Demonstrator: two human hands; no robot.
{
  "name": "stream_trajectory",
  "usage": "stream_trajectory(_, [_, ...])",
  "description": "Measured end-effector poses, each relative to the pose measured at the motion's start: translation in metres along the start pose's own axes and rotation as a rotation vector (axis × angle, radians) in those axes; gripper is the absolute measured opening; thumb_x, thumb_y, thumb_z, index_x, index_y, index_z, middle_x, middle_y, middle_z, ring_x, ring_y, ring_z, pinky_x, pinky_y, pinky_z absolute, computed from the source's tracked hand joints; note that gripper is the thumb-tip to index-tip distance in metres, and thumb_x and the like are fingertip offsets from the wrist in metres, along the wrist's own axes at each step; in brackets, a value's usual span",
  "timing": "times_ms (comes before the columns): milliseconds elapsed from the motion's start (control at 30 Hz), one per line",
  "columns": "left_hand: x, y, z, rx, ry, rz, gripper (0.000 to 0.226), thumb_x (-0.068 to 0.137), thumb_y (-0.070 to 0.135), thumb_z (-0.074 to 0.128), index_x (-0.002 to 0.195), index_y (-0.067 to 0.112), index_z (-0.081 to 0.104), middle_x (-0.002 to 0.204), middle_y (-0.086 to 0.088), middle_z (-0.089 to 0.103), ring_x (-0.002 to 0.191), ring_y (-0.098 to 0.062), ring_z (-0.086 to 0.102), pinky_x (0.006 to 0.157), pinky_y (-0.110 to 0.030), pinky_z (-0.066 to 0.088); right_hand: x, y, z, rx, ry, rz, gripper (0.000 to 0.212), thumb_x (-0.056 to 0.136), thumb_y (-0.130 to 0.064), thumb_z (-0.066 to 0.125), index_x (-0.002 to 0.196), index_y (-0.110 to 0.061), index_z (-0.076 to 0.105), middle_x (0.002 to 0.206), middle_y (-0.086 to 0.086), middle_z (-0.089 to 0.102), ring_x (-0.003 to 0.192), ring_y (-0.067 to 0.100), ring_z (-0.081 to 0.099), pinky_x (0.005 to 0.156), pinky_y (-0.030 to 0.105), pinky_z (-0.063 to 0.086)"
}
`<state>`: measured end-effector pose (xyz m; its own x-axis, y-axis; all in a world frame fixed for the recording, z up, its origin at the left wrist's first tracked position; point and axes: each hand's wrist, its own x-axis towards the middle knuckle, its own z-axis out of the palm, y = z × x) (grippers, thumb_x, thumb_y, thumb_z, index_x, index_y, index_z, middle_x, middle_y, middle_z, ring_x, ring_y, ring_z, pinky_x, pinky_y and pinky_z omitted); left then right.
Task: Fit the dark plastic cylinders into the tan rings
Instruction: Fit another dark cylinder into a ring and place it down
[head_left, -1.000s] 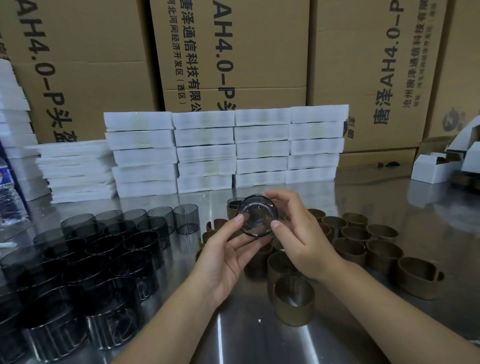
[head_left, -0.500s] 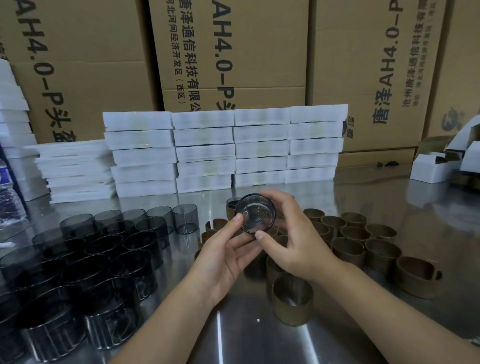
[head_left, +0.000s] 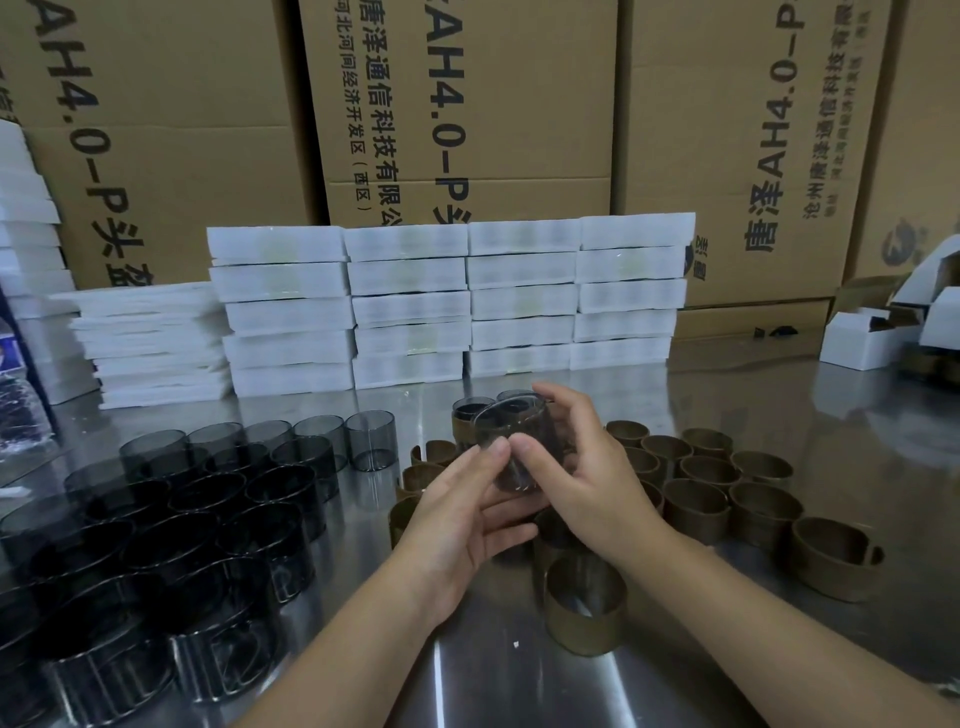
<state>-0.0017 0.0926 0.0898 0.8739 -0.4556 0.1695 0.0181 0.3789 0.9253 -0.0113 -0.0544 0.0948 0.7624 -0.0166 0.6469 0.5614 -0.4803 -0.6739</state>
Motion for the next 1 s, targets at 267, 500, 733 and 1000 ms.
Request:
stream_trajectory(267, [0.003, -0.003, -0.003, 0.032, -0.009, 0.000, 0.041, 0.075, 0.022, 0.078, 0.115, 0.024, 0.069, 0.115, -0.009, 0.072, 0.106, -0.023, 0.070, 0.063, -0.024, 0.057, 0.001, 0.002, -0.001, 0.132, -0.003, 0.147, 0.067, 0.071, -0.079, 0.048, 0.124, -0.038, 0.051, 0.111, -0.011, 0.068, 0.107, 0.003, 0.062, 0.098, 0.040, 0.049])
stream_trajectory(500, [0.003, -0.005, -0.003, 0.050, 0.029, 0.053, 0.058, 0.065, 0.022, 0.079, 0.119, 0.016, 0.061, 0.110, -0.008, 0.073, 0.105, -0.020, 0.069, 0.069, -0.027, 0.057, 0.001, 0.001, 0.000, 0.203, -0.053, 0.176, 0.046, 0.079, -0.062, 0.062, 0.113, -0.030, 0.062, 0.103, -0.012, 0.072, 0.100, 0.003, 0.066, 0.093, 0.032, 0.052])
stream_trajectory(733, [0.000, -0.004, 0.002, 0.141, -0.012, 0.069, 0.042, 0.073, 0.030, 0.074, 0.114, 0.033, 0.067, 0.106, -0.004, 0.075, 0.096, -0.025, 0.073, 0.064, -0.025, 0.056, 0.003, -0.001, 0.003, 0.249, -0.025, 0.196, 0.058, 0.068, -0.068, 0.054, 0.104, -0.023, 0.067, 0.098, -0.001, 0.073, 0.095, 0.010, 0.067, 0.090, 0.033, 0.052])
stream_trajectory(1000, [-0.002, -0.001, 0.001, 0.133, -0.092, 0.005, 0.040, 0.072, 0.041, 0.072, 0.112, 0.037, 0.068, 0.105, -0.005, 0.075, 0.079, -0.026, 0.074, 0.059, -0.025, 0.056, 0.004, -0.007, 0.000, 0.391, -0.141, 0.391, 0.073, 0.065, -0.075, 0.051, 0.108, -0.020, 0.071, 0.103, -0.002, 0.075, 0.099, 0.008, 0.068, 0.094, 0.026, 0.048])
